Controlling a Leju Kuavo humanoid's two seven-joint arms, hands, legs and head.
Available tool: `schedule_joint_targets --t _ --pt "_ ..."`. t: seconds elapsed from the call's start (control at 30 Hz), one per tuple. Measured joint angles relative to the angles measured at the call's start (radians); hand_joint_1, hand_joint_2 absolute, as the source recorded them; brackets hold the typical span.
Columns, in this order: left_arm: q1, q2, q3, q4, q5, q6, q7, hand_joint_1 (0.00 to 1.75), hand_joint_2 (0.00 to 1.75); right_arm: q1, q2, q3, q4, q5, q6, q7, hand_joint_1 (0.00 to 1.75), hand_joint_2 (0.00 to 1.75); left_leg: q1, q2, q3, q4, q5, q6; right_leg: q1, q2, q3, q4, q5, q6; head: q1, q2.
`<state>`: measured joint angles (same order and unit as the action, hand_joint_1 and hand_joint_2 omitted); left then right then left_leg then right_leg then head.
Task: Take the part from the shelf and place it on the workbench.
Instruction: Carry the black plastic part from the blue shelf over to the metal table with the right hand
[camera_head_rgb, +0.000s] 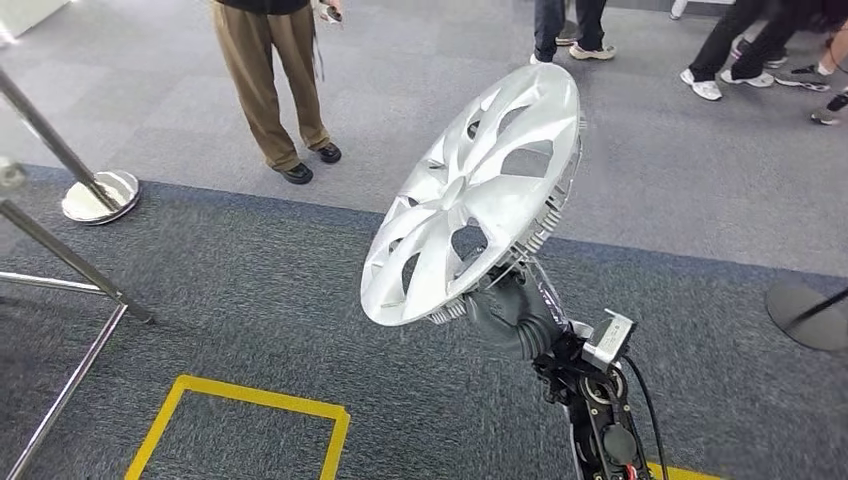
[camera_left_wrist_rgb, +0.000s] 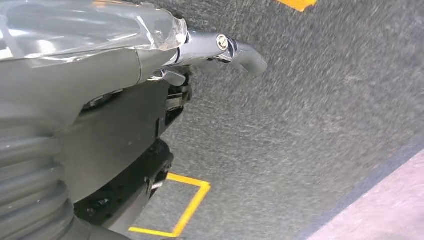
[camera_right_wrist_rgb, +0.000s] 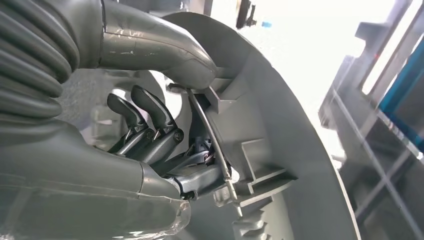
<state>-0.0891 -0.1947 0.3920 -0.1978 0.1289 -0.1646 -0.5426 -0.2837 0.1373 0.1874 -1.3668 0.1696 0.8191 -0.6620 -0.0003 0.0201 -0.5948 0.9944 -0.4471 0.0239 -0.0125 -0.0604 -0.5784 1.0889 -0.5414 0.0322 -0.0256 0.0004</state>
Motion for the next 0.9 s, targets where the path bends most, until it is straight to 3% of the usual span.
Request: schedule_joint_targets --t 0.07,0.1,0.13,0.17,0.2,0.27,0.33,0.4,0.43,0.5,0.53,0.57,0.63,0.67,0.7,0.8,0.87,0.9 --pt "0.000 -0.001 0.000 0.000 0.003 -0.001 0.001 0.00 1.75 0.002 -0.001 0.000 -0.002 0.003 0.000 0.003 1.75 1.75 0.001 -0.027 0.000 0.001 0.000 0.005 0.000 0.045 -0.068 0.141 -0.060 0.002 0.004 0.000" --pt "0.001 -0.002 0.000 0.000 0.004 -0.001 0.001 0.00 1.75 0.003 -0.002 0.001 -0.002 0.005 0.000 0.004 1.75 1.75 0.000 -0.043 0.000 0.001 0.000 0.006 0.000 0.052 -0.102 0.202 -0.077 0.002 0.005 0.000" --pt "0.002 -0.002 0.001 0.000 0.004 -0.001 0.001 0.00 1.75 0.003 -0.002 0.001 -0.002 0.007 0.000 0.006 1.75 1.75 0.000 -0.059 0.001 0.002 0.000 0.006 0.000 0.054 -0.121 0.229 -0.075 0.001 0.005 0.000" --pt "0.003 -0.002 0.001 0.000 0.005 -0.001 0.001 0.00 1.75 0.002 -0.002 0.001 -0.002 0.009 0.000 0.007 1.75 1.75 0.001 -0.074 0.002 0.003 0.000 0.006 -0.001 0.056 -0.119 0.214 -0.053 -0.001 0.005 0.000" --pt "0.004 -0.002 0.001 0.000 0.007 -0.001 0.001 0.00 1.75 0.000 -0.002 0.002 -0.002 0.011 0.000 0.009 1.75 1.75 0.001 -0.091 0.003 0.004 -0.001 0.004 -0.001 0.062 -0.097 0.156 -0.015 -0.004 0.005 0.000" --pt "0.003 -0.004 0.001 0.000 0.011 -0.001 0.001 0.00 1.75 -0.006 -0.002 0.002 -0.001 0.014 0.000 0.013 1.75 1.75 0.003 -0.120 0.000 0.011 -0.004 -0.002 -0.007 0.108 -0.036 0.011 0.050 -0.006 0.005 0.000" --pt "0.002 -0.005 0.001 0.000 0.015 -0.001 -0.001 0.00 1.75 -0.013 -0.001 0.003 0.001 0.015 0.000 0.014 1.75 1.75 0.005 -0.141 -0.010 0.015 -0.004 -0.014 -0.009 0.142 -0.008 -0.055 0.068 -0.009 0.005 0.000" --pt "0.004 -0.005 0.001 0.000 0.016 -0.001 -0.002 0.00 1.75 -0.021 0.002 0.007 0.003 0.015 0.000 0.014 1.75 1.75 0.008 -0.157 -0.018 0.012 0.000 -0.027 -0.007 0.128 -0.008 -0.058 0.069 -0.018 0.005 0.000" --pt "0.004 -0.005 0.001 0.000 0.016 -0.001 -0.002 0.00 1.75 -0.025 0.005 0.009 0.004 0.015 0.000 0.014 1.75 1.75 0.008 -0.148 -0.022 0.015 -0.002 -0.032 -0.007 0.118 -0.006 -0.060 0.071 -0.024 0.004 0.000" --pt "0.003 -0.005 0.001 0.000 0.017 0.001 -0.004 0.00 1.75 -0.033 0.010 0.013 0.006 0.014 0.000 0.015 1.75 1.75 0.005 -0.093 -0.050 0.068 -0.034 -0.041 -0.009 0.092 -0.002 -0.066 0.073 -0.036 -0.001 0.000" --pt "0.002 -0.005 0.001 0.000 0.018 0.002 -0.005 0.00 1.75 -0.035 0.011 0.014 0.007 0.014 0.000 0.015 1.75 1.75 0.003 -0.059 -0.080 0.126 -0.062 -0.044 -0.008 0.078 -0.001 -0.067 0.072 -0.040 -0.003 0.000" --pt "0.002 -0.005 0.001 0.000 0.018 0.004 -0.005 0.00 1.75 -0.035 0.012 0.014 0.009 0.013 0.000 0.015 1.75 1.75 0.004 -0.040 -0.116 0.197 -0.094 -0.046 -0.006 0.064 -0.001 -0.066 0.071 -0.043 -0.005 0.000" --pt "0.002 -0.005 0.001 0.000 0.019 0.008 -0.008 0.00 1.75 -0.036 0.013 0.016 0.012 0.013 0.000 0.015 1.75 1.75 0.005 -0.030 -0.171 0.300 -0.123 -0.048 -0.004 0.034 0.000 -0.066 0.068 -0.045 -0.005 0.000" --pt "0.003 -0.005 0.001 0.000 0.020 0.010 -0.011 0.00 1.75 -0.036 0.014 0.017 0.013 0.013 0.000 0.015 1.75 1.75 0.005 -0.029 -0.171 0.297 -0.112 -0.048 -0.004 0.019 0.000 -0.066 0.067 -0.045 -0.005 0.000" --pt "0.003 -0.005 0.002 0.000 0.021 0.013 -0.013 0.00 1.75 -0.036 0.014 0.018 0.014 0.013 0.000 0.015 1.75 1.75 0.004 -0.023 -0.148 0.252 -0.085 -0.048 -0.004 0.006 0.002 -0.066 0.065 -0.044 -0.005 0.000" --pt "0.004 -0.005 0.002 0.000 0.021 0.017 -0.017 0.00 1.75 -0.038 0.014 0.018 0.015 0.012 0.000 0.015 1.75 1.75 -0.003 0.041 -0.037 0.052 -0.012 -0.036 0.003 -0.024 0.009 -0.066 0.058 -0.034 -0.004 0.000" --pt "0.003 -0.006 0.002 0.000 0.021 0.017 -0.019 0.00 1.75 -0.041 0.014 0.018 0.016 0.011 0.000 0.015 1.75 1.75 -0.009 0.057 -0.015 0.014 -0.008 -0.025 0.007 -0.041 0.015 -0.068 0.053 -0.024 -0.002 0.000" --pt "0.004 -0.006 0.002 0.000 0.021 0.018 -0.020 0.00 1.75 -0.042 0.014 0.019 0.017 0.010 0.000 0.015 1.75 1.75 -0.009 0.044 -0.014 0.012 -0.007 -0.019 0.007 -0.051 0.020 -0.070 0.051 -0.019 -0.001 0.000"
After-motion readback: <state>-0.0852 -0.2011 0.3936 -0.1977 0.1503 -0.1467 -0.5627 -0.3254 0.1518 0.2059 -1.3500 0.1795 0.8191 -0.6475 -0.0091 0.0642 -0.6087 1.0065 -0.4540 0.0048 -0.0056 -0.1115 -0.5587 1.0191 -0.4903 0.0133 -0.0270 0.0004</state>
